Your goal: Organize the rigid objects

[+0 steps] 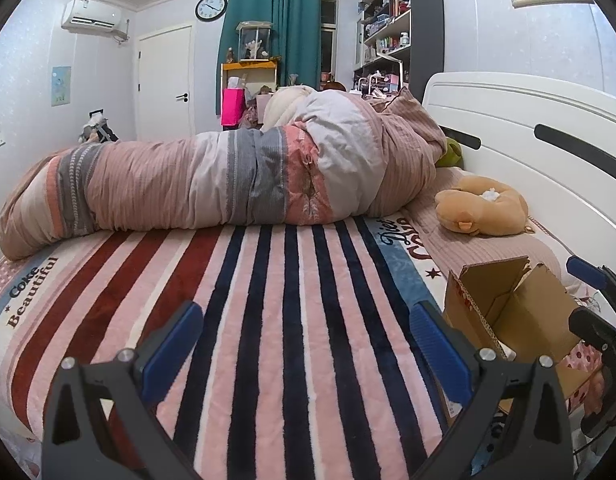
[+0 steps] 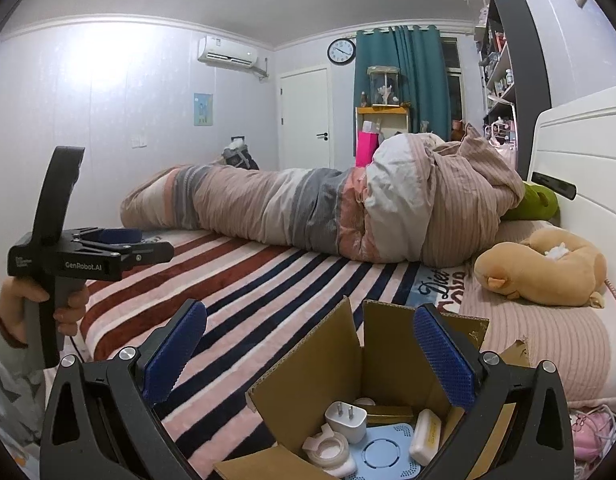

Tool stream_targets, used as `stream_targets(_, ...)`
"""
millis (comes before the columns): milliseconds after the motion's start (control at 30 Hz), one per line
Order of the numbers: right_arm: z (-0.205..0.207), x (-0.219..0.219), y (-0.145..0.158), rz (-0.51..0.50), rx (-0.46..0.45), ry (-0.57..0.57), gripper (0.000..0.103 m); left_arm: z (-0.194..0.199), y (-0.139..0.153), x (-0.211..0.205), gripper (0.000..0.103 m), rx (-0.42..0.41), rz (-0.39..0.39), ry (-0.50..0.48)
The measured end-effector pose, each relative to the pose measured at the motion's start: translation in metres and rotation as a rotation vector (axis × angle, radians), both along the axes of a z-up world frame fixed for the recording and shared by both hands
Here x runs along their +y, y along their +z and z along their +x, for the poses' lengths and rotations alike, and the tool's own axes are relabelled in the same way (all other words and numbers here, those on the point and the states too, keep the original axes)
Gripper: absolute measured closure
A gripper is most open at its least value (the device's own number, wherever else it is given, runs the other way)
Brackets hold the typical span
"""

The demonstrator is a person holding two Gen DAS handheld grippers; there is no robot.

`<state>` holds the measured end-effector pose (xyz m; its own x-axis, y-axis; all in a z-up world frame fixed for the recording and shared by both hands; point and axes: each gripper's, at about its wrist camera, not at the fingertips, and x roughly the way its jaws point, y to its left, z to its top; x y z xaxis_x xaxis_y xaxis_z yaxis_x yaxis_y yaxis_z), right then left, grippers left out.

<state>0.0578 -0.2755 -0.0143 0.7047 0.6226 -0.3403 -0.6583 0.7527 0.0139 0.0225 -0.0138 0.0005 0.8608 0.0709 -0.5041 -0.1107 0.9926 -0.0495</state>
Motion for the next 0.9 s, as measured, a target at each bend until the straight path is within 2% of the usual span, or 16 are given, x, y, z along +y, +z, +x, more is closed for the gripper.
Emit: stream_targets(900,0.0055,-0.0018,-0.0051,0.003,0.037,-0.059,0.0,-0.0003,-0.0003,-0.0052,0.0,-0.005,0.011,-0.007)
